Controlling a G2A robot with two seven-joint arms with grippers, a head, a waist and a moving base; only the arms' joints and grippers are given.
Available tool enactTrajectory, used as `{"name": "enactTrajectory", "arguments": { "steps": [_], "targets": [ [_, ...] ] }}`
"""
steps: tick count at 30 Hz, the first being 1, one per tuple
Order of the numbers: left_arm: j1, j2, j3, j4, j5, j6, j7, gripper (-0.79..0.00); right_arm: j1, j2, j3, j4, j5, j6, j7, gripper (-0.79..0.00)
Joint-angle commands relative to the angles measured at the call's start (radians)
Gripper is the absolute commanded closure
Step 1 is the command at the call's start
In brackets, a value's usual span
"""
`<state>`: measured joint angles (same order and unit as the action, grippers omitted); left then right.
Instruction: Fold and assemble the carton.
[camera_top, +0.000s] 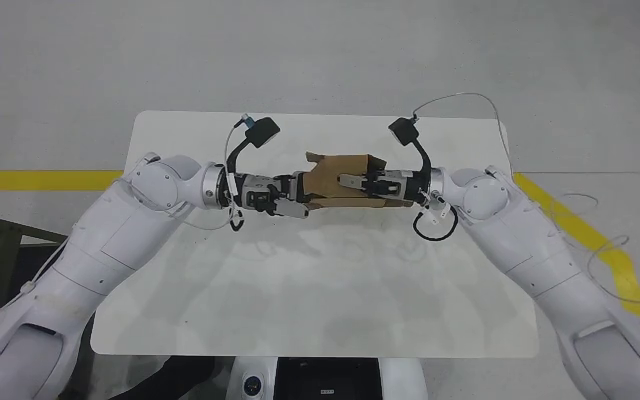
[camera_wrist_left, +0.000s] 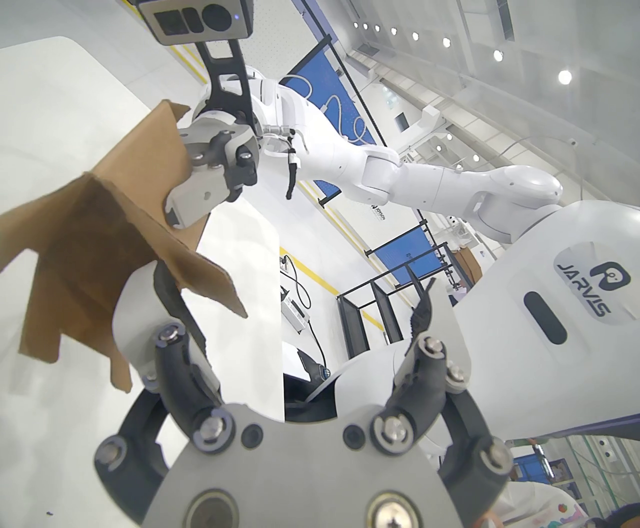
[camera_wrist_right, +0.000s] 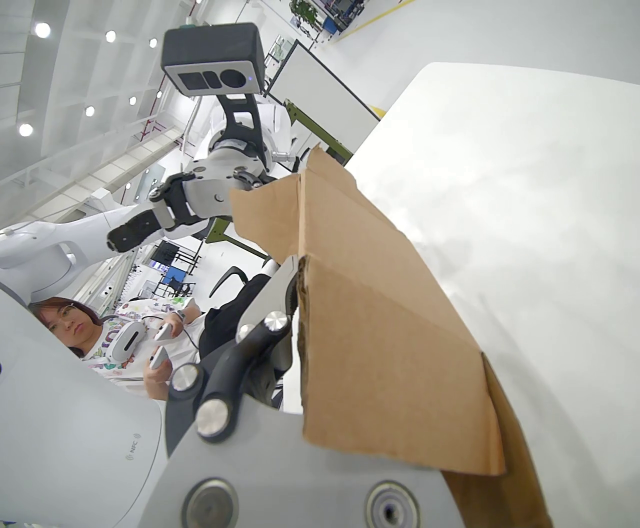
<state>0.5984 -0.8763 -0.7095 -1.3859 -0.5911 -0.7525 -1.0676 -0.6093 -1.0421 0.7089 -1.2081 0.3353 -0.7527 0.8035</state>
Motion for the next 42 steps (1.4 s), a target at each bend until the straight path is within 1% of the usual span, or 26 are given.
{"name": "enactTrajectory", "arguments": {
  "steps": [1, 9, 18, 25, 32, 42],
  "targets": [
    [0.005, -0.002, -0.003, 0.005, -0.005, 0.003, -0.003, -0.785, -0.015, 0.006, 0.014, -0.025, -0.005, 0.004, 0.014, 0.0],
    [0.009, -0.011, -0.017, 0.032, -0.01, 0.012, -0.012, -0.785, -0.057, 0.011, 0.031, -0.086, -0.02, 0.034, 0.067, 0.0],
    [0.015, -0.017, -0.033, 0.028, -0.007, 0.023, -0.023, -0.785, -0.057, -0.01, 0.004, -0.11, -0.018, 0.036, 0.114, 0.0],
    [0.018, -0.021, -0.04, 0.019, -0.004, 0.033, -0.033, -0.785, -0.05, -0.024, 0.002, -0.096, -0.015, 0.031, 0.125, 0.0],
    [0.024, -0.021, -0.057, 0.021, 0.008, 0.032, -0.032, -0.785, -0.06, -0.024, 0.038, -0.074, -0.005, 0.018, 0.106, 0.0],
    [0.039, -0.021, -0.068, -0.006, 0.025, 0.037, -0.037, -0.785, -0.091, -0.022, 0.09, -0.078, -0.02, 0.015, 0.053, 0.0]
  ]
}}
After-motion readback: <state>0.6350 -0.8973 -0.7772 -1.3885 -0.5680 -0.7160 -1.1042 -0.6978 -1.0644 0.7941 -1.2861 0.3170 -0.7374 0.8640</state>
